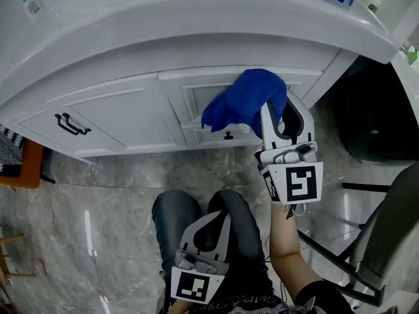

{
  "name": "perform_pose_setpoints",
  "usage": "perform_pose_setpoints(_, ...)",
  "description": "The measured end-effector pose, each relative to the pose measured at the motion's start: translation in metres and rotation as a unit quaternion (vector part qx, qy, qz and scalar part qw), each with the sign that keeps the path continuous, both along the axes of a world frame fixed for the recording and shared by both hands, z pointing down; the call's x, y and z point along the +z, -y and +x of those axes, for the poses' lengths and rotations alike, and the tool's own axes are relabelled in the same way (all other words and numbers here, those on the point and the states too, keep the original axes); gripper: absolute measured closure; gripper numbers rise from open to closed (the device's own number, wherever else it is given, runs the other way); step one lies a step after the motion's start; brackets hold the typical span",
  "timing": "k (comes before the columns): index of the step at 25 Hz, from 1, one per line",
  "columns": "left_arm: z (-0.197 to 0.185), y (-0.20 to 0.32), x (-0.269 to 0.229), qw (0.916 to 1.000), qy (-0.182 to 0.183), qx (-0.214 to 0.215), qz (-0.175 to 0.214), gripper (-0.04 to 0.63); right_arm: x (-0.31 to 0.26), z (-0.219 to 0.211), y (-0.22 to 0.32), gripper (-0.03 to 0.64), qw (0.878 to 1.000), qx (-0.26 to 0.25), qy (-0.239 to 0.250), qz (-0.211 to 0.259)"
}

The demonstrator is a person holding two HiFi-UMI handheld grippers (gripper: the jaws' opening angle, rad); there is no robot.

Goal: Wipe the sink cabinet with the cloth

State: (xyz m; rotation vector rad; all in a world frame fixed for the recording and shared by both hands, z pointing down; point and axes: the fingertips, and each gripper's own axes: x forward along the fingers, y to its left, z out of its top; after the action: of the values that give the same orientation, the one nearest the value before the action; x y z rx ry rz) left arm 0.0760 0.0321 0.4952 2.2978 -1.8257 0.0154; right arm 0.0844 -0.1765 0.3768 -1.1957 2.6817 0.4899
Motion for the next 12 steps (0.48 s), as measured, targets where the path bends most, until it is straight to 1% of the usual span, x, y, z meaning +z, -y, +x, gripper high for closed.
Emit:
perform_pose_setpoints(5,0.011,0.000,-0.009,0.9997,-0.012,0.005,0.019,0.591,0.001,0.007,0.000,0.509,1.000,-0.004,-0.003,-0.010)
perform_pose_setpoints(8,0.015,-0.003,-0.012,0.9997,-0.009,0.013,0.020,0.591,0.001,0.011,0.000,0.509,1.000,-0.005,0.004,-0.021)
perform_pose_setpoints(12,0.013,-0.004,-0.013,0.9997,-0.012,0.007,0.021,0.591,0.000,0.016,-0.005,0.509,0.999,-0.011,0.020,-0.030)
